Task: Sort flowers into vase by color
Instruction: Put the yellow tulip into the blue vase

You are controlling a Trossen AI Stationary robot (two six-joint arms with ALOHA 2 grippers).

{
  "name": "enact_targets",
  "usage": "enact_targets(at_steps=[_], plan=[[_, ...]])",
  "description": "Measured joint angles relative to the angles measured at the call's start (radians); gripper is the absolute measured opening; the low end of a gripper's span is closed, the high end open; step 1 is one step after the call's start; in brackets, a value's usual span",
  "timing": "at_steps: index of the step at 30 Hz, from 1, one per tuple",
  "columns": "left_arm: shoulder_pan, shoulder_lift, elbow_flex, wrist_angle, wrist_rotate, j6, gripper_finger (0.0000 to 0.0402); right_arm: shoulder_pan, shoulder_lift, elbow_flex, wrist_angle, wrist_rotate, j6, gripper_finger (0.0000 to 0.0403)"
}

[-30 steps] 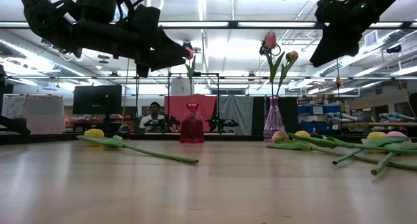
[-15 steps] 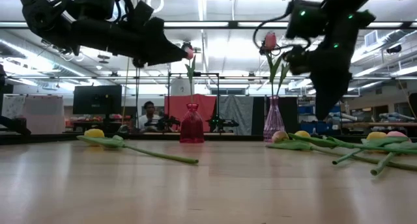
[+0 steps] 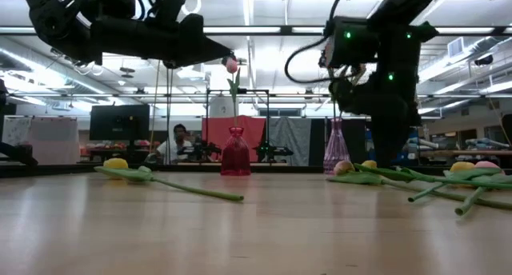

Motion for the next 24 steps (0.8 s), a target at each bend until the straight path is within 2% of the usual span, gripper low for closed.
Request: enact_targets(at_steps=[7,15,18,24], plan=[[-0.046,0.0,0.0,-0.091,0.04,-0.084,0.0179,0.0,0.074,0.001,0.023,0.008,0.011,0.0149],[-0.154,-0.017,0.0,-0.162,0.035,-0.094,0.0179,0.009,0.106,0.004,0.05,-0.027,0.034,0.0051],[-0.192,-0.045,0.0,-0.174,0.004,-0.073,0.0179,0.009,0.076,0.001,0.044,-0.04,0.014,0.0014],[-0.226,-0.065,-0.008,-0.189,-0.04,-0.068,0.0179,0.024,-0.088,-0.001,0.015,-0.004,0.043,0.0016]])
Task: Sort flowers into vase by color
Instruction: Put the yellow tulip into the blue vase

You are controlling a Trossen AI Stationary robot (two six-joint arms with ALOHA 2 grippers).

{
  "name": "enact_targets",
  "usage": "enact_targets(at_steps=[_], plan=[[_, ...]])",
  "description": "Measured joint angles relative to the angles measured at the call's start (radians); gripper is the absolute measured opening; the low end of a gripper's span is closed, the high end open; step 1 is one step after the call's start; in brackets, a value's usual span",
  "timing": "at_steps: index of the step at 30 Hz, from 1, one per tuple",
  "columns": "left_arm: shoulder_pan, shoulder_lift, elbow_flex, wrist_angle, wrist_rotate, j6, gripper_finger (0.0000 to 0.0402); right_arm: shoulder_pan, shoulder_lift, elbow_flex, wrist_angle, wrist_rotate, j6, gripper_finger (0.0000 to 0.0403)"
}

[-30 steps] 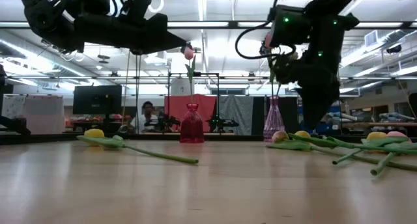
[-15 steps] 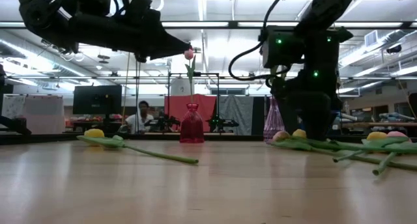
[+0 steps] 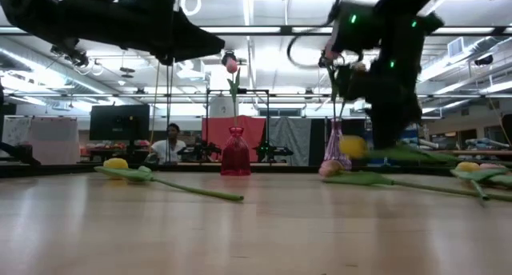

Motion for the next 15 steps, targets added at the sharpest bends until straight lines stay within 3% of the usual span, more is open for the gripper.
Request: enact_targets(at_steps=[3,6,9,12,15], plan=[[-0.001,-0.002,-0.057,0.103,0.065,0.0,0.0179,0.024,-0.087,-0.002,-0.001,0.072,0.022,0.001],[0.007,-0.001,-0.173,0.329,0.154,-0.006,0.0179,0.058,-0.166,-0.001,0.029,0.148,0.008,0.001],[0.023,-0.002,-0.288,0.525,0.153,-0.069,0.0179,0.084,-0.218,-0.001,0.13,0.168,-0.042,0.0014],[0.027,-0.002,-0.35,0.604,0.124,-0.147,0.0179,0.097,-0.244,0.0,0.247,0.167,-0.108,0.0014],[0.023,-0.002,-0.358,0.575,0.12,-0.215,0.0179,0.092,-0.239,0.0,0.317,0.157,-0.157,0.0014]])
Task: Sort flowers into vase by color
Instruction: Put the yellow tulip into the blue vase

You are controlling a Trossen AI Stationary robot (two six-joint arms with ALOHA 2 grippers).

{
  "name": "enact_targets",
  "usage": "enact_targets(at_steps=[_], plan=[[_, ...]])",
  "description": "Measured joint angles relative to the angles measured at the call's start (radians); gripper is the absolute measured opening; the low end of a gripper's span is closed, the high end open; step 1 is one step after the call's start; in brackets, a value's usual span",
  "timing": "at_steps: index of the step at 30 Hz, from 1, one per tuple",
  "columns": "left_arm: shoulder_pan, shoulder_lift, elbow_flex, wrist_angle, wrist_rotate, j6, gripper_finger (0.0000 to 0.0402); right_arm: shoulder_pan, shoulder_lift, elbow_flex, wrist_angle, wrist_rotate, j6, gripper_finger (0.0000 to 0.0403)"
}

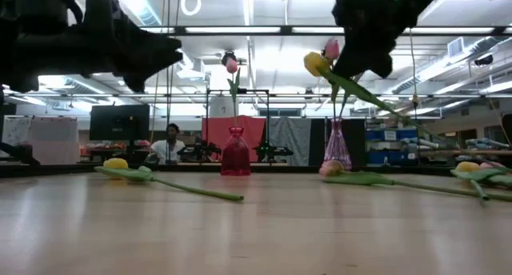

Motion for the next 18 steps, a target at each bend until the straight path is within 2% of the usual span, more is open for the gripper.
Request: enact_targets(at_steps=[3,8,13,15,18], plan=[[-0.011,0.0,0.007,-0.072,-0.001,-0.044,0.0179,-0.005,0.035,0.0,0.198,-0.073,-0.097,0.0014],[-0.013,0.001,0.012,-0.133,-0.047,-0.046,0.0179,-0.001,0.118,0.0,0.648,-0.289,-0.244,0.0015],[-0.013,-0.029,0.016,-0.185,-0.039,-0.024,0.0174,-0.004,0.203,0.0,0.975,-0.383,-0.31,0.0015],[-0.013,-0.067,0.037,-0.292,-0.028,-0.025,0.0168,-0.004,0.236,0.005,1.047,-0.403,-0.313,0.0015],[-0.013,-0.139,0.115,-0.572,-0.014,-0.032,0.0158,-0.004,0.291,0.051,1.044,-0.427,-0.313,0.0015]])
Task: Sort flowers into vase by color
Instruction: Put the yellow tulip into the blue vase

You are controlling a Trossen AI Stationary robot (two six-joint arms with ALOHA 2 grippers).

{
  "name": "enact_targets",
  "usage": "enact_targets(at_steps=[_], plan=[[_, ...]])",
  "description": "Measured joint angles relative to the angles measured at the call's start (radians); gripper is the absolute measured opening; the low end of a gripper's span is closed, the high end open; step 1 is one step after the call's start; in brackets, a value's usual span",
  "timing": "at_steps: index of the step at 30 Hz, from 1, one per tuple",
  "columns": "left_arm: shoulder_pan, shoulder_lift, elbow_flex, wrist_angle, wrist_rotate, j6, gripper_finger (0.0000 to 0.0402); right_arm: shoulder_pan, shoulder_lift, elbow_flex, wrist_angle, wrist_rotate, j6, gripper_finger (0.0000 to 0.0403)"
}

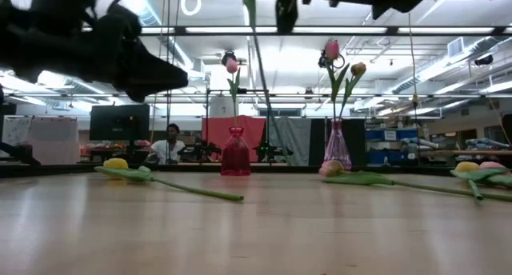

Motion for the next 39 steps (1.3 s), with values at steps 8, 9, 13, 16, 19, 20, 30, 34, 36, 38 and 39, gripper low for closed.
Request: enact_targets(at_steps=[8,9,13,16,19,20,30,34,36,38,39], plan=[[-0.082,-0.198,0.233,-0.469,0.131,0.025,0.0145,0.051,0.152,0.212,0.007,-0.03,-0.065,0.0015],[-0.108,-0.242,0.23,-0.48,0.127,0.035,0.0143,0.061,0.168,0.24,0.009,-0.029,-0.08,0.0015],[-0.202,-0.408,0.221,-0.57,0.096,0.01,0.0135,0.099,0.202,0.311,-0.007,-0.003,-0.145,0.0015],[-0.265,-0.468,0.216,-0.607,0.096,-0.063,0.0134,0.12,0.209,0.32,-0.015,0.069,-0.187,0.0016],[-0.328,-0.457,0.216,-0.579,0.053,-0.087,0.0133,0.121,0.225,0.326,0.006,0.13,-0.214,0.0016],[-0.343,-0.443,0.216,-0.562,0.022,-0.083,0.0133,0.118,0.242,0.331,0.034,0.135,-0.213,0.0016],[-0.372,-0.318,0.239,-0.507,-0.147,-0.001,0.0133,0.095,0.299,0.395,0.049,0.135,-0.194,0.0016],[-0.372,-0.299,0.24,-0.504,-0.168,-0.014,0.0133,0.096,0.299,0.402,0.045,0.135,-0.209,0.0016],[-0.372,-0.283,0.24,-0.503,-0.168,-0.023,0.0133,0.097,0.299,0.402,0.058,0.135,-0.223,0.0016],[-0.371,-0.254,0.24,-0.473,-0.168,-0.04,0.0133,0.097,0.299,0.402,0.062,0.135,-0.227,0.0016],[-0.369,-0.238,0.24,-0.46,-0.167,-0.04,0.0133,0.097,0.299,0.402,0.062,0.135,-0.228,0.0016]])
